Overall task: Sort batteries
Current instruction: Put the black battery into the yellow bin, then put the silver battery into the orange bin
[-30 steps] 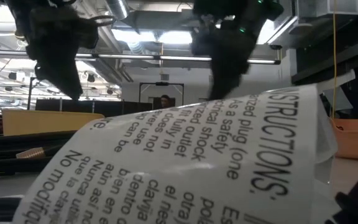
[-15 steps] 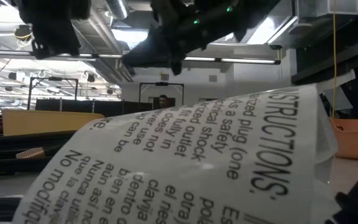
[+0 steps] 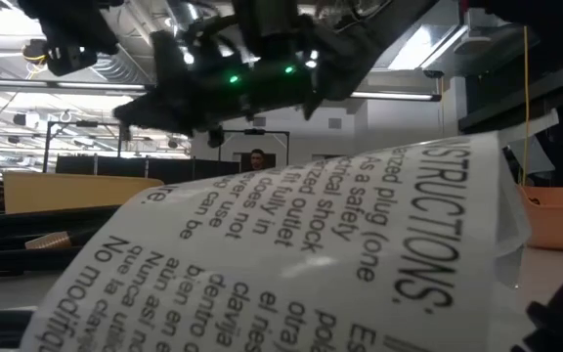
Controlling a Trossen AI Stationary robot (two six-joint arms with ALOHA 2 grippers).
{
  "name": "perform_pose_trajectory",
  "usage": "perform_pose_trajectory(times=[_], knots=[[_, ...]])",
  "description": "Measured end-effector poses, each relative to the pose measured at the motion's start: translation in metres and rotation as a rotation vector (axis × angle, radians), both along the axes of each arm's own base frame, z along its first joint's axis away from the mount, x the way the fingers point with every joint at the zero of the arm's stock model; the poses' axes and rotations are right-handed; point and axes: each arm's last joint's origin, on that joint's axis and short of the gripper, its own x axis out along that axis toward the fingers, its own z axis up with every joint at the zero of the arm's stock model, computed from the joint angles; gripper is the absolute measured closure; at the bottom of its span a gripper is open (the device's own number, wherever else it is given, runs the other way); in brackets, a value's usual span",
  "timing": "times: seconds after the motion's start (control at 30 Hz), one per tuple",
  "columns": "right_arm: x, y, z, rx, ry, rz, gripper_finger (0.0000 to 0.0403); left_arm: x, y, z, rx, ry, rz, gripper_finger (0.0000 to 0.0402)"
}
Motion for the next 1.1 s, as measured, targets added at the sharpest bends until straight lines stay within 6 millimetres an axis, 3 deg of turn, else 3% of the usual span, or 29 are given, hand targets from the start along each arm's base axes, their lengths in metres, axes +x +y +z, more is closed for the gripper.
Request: perform_pose_trajectory(times=[0.2,0.5,0.83,0.93,1.1], knots=[[0.013,0.000,-0.005,-0.027,0.042,-0.008,0.0393,-0.005,-0.001,-0.005,-0.025,0.078,-0.012,0.0372],[0.014,-0.001,-0.006,-0.060,0.108,-0.004,0.0389,-0.011,-0.008,-0.009,-0.067,0.151,-0.120,0.0371],[0.014,-0.001,-0.007,-0.090,0.113,-0.025,0.0279,-0.012,-0.015,-0.009,-0.135,0.162,-0.137,0.0370],[0.013,-0.001,0.000,-0.090,0.109,-0.025,0.0263,-0.009,-0.015,-0.010,-0.085,0.149,-0.146,0.0370],[0.002,-0.001,0.034,-0.165,0.135,-0.003,0.0259,0.002,-0.019,-0.010,-0.001,0.098,-0.220,0.0370]])
